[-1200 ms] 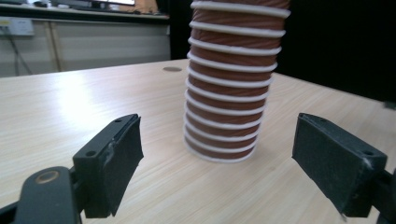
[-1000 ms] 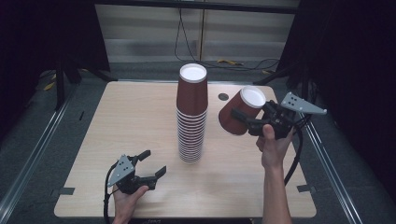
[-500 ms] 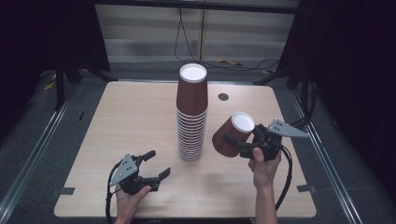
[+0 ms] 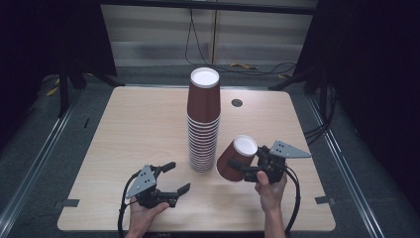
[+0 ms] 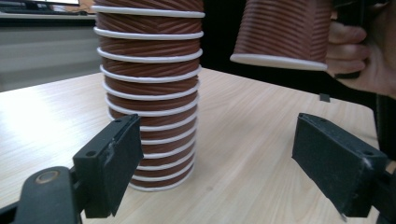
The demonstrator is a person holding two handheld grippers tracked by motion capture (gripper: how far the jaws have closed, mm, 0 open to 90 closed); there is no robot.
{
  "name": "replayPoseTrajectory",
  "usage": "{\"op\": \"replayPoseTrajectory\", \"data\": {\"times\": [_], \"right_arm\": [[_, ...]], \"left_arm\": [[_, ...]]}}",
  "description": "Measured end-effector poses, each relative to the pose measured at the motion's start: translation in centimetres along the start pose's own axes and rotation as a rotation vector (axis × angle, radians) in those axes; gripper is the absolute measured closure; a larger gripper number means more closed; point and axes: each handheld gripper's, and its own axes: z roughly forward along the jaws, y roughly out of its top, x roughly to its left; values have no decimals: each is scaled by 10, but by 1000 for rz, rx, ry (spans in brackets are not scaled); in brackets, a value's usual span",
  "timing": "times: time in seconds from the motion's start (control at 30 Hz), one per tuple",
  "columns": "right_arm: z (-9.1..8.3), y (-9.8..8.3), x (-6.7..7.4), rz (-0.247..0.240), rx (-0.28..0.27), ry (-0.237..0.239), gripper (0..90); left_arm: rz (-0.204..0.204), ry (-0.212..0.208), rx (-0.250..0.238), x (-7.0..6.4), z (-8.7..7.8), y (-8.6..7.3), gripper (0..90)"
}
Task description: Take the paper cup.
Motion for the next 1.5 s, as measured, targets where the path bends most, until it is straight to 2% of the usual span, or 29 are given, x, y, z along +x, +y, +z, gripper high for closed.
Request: {"op": "replayPoseTrajectory", "data": {"times": [0.27,0.53,0.6,0.77,0.87,1.07,1.2,1.27,1.4,1.5], "right_arm": [[10,-9,6,3,13,30,194],[26,-25,12,9,51,65,195],[31,-29,13,17,57,82,196],[35,-32,16,14,61,98,196],[40,-34,19,9,69,118,196],[46,-37,24,-1,75,147,198],[48,-38,26,-2,73,160,200],[48,-38,26,-1,72,162,200],[51,-39,28,-5,71,185,201],[54,-39,31,-15,82,196,201]], "left_arm": [[5,-42,-4,-8,7,1,156],[31,-68,23,-15,13,3,156],[50,-71,28,-16,16,4,155],[49,-89,35,-19,20,4,155],[40,-114,38,-22,25,4,155],[36,-120,50,-23,29,4,153],[30,-144,66,-22,32,3,151],[29,-150,58,-23,33,2,151],[27,-154,82,-25,39,3,91],[18,-149,77,-25,42,3,67]]}}
